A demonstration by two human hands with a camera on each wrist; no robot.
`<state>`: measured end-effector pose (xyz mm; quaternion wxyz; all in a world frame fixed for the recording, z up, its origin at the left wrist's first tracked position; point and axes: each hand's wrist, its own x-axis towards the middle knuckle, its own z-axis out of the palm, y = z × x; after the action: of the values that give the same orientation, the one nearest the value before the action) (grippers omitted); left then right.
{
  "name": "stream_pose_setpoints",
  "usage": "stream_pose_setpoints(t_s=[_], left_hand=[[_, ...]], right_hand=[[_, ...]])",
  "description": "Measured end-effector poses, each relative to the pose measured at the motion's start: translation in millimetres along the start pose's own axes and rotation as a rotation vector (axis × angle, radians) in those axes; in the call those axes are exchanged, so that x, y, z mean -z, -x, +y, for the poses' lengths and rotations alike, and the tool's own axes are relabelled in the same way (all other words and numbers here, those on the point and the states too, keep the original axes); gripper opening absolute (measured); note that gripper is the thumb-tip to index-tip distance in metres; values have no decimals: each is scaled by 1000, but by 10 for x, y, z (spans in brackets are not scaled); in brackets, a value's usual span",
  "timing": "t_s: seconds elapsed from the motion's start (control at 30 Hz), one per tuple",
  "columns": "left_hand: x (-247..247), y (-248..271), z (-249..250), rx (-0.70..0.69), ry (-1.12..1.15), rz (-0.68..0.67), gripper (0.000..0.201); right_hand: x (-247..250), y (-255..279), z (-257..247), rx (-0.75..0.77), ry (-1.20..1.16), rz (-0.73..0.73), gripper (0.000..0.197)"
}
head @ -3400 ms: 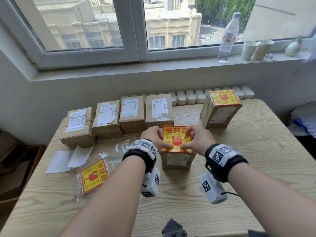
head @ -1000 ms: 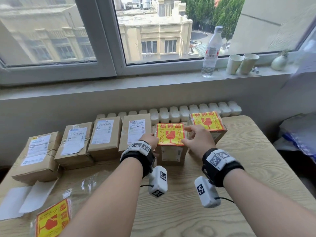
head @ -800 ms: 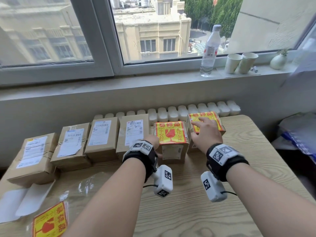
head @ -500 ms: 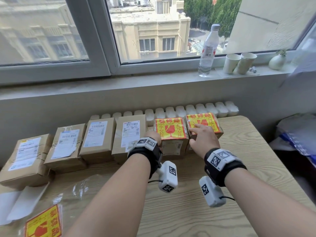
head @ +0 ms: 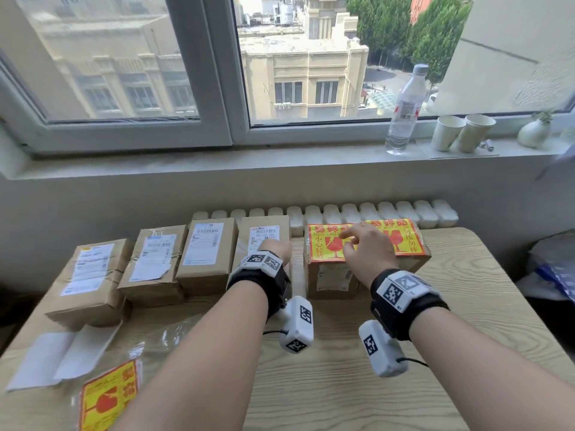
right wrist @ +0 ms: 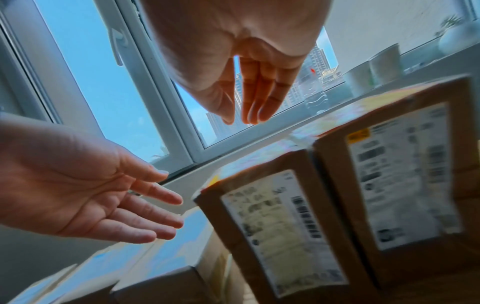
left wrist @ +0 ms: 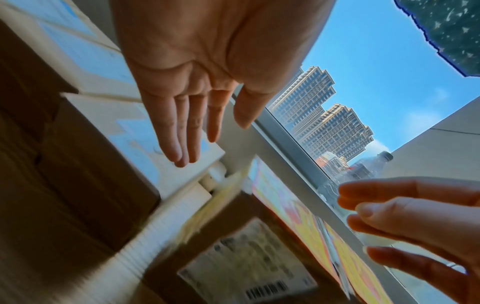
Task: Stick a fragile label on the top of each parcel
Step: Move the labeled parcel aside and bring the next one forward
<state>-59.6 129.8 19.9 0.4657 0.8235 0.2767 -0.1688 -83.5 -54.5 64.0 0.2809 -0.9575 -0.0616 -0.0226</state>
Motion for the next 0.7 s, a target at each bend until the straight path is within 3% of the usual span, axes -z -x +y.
stream_pose_setpoints(t_s=[0.07,0.13,0.23,0.27,0.47,0.7], left_hand=[[182,-4,-47,3,-278,-39,17],[435,40,-115,13,-348,57,4],[665,91,-222,-49,-507,102,21],[744,19,-272,-50,-554,46,24],[832,-405,-349,-147,-290,6,41],[821,-658,-381,-94,-30,-72,51]], right_hand=[[-103,-44,-198,6,-50,-3,23],[-222,-66,-402,12,-83,-26,24],[-434,-74,-646,39,-119,-69,25],[-514,-79,-714,31,-121,-94,27],[-883,-142,-894,-50,5,-328,48],[-1091,-279,-948,-171,56,-356,48]])
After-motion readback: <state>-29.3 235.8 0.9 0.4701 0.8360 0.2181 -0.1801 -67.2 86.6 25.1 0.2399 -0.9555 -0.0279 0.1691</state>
